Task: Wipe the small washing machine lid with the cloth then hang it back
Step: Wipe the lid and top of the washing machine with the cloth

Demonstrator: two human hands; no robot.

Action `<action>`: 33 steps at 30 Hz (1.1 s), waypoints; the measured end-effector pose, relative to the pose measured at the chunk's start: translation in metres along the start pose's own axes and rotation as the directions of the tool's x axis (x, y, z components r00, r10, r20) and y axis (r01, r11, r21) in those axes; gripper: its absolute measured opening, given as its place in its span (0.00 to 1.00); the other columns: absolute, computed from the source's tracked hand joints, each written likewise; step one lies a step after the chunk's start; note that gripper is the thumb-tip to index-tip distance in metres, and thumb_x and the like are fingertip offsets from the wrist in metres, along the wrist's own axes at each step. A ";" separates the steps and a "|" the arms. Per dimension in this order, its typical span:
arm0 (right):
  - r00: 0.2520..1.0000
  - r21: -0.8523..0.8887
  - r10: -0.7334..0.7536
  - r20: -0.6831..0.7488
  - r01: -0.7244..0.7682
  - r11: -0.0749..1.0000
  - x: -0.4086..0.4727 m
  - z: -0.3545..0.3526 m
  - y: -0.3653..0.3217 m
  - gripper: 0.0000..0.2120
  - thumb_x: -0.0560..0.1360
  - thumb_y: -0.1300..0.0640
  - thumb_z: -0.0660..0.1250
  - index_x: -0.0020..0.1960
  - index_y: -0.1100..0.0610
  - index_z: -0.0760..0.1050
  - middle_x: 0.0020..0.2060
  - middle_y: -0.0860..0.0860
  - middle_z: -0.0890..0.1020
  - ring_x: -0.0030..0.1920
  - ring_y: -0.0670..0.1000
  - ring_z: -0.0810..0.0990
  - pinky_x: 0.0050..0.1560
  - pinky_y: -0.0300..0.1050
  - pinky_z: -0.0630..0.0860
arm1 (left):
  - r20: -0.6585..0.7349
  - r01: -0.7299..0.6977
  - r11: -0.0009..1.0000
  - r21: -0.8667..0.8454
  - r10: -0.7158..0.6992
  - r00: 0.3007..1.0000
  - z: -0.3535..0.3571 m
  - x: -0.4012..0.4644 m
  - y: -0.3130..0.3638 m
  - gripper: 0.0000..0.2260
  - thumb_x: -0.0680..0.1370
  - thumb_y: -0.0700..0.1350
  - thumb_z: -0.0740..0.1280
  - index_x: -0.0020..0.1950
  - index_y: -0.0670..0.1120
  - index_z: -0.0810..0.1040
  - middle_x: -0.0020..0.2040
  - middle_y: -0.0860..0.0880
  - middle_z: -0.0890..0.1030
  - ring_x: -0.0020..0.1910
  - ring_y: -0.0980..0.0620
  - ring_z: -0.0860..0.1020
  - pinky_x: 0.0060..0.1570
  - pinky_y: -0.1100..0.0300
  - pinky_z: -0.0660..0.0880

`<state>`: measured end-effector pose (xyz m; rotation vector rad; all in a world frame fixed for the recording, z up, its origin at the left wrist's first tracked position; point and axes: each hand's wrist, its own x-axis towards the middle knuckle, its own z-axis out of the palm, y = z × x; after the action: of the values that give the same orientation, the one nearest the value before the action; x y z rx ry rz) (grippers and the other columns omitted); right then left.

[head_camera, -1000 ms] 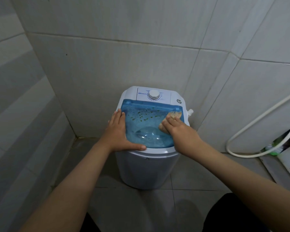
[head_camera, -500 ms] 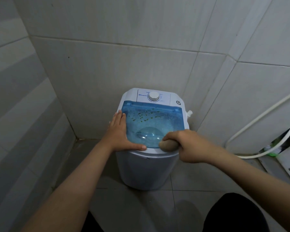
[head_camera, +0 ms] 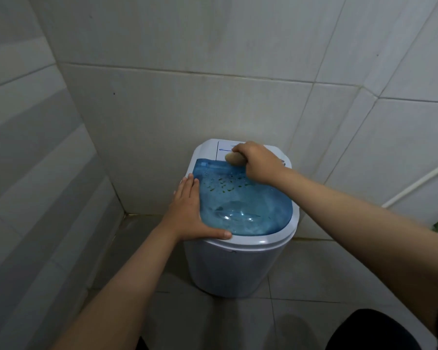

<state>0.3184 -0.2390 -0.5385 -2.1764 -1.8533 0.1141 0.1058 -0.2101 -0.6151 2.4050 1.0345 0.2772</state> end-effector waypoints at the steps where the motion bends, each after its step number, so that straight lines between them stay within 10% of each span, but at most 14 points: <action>1: 0.999 -0.049 -0.020 0.025 0.022 0.999 0.001 0.007 0.003 0.24 0.69 0.70 0.59 0.62 0.56 0.73 0.59 0.56 0.76 0.61 0.59 0.73 0.54 0.54 0.75 | -0.004 0.001 1.000 0.002 -0.001 1.000 0.000 0.000 0.000 0.72 0.46 0.80 0.64 0.77 0.44 0.38 0.78 0.49 0.36 0.76 0.52 0.35 0.75 0.48 0.42; 10: 0.999 -0.146 -0.031 -0.022 0.028 0.989 -0.011 0.026 0.007 0.26 0.69 0.70 0.61 0.65 0.56 0.72 0.61 0.56 0.74 0.60 0.59 0.73 0.41 0.46 0.70 | 0.006 -0.005 1.000 0.024 0.005 1.000 0.000 0.001 -0.001 0.70 0.48 0.79 0.65 0.77 0.44 0.37 0.78 0.48 0.36 0.76 0.51 0.35 0.75 0.47 0.42; 22: 1.000 -0.124 -0.014 -0.016 0.012 0.992 -0.080 0.024 0.000 0.25 0.69 0.64 0.63 0.66 0.52 0.71 0.64 0.52 0.73 0.62 0.58 0.72 0.54 0.54 0.77 | 0.007 -0.001 1.000 0.019 0.001 1.000 -0.001 0.000 0.000 0.71 0.48 0.79 0.66 0.77 0.44 0.37 0.78 0.47 0.36 0.76 0.50 0.35 0.75 0.47 0.42; 33: 0.992 -0.006 -0.126 -0.023 0.126 0.992 -0.097 0.014 0.010 0.18 0.66 0.49 0.65 0.52 0.56 0.78 0.46 0.52 0.76 0.47 0.54 0.75 0.49 0.49 0.74 | 0.006 -0.001 1.000 0.019 0.001 1.000 -0.004 -0.002 0.002 0.71 0.47 0.80 0.63 0.77 0.43 0.37 0.78 0.47 0.36 0.76 0.50 0.36 0.75 0.49 0.41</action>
<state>0.3081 -0.3330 -0.5664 -2.0479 -1.9731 0.0586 0.1046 -0.2112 -0.6108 2.4218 1.0381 0.2611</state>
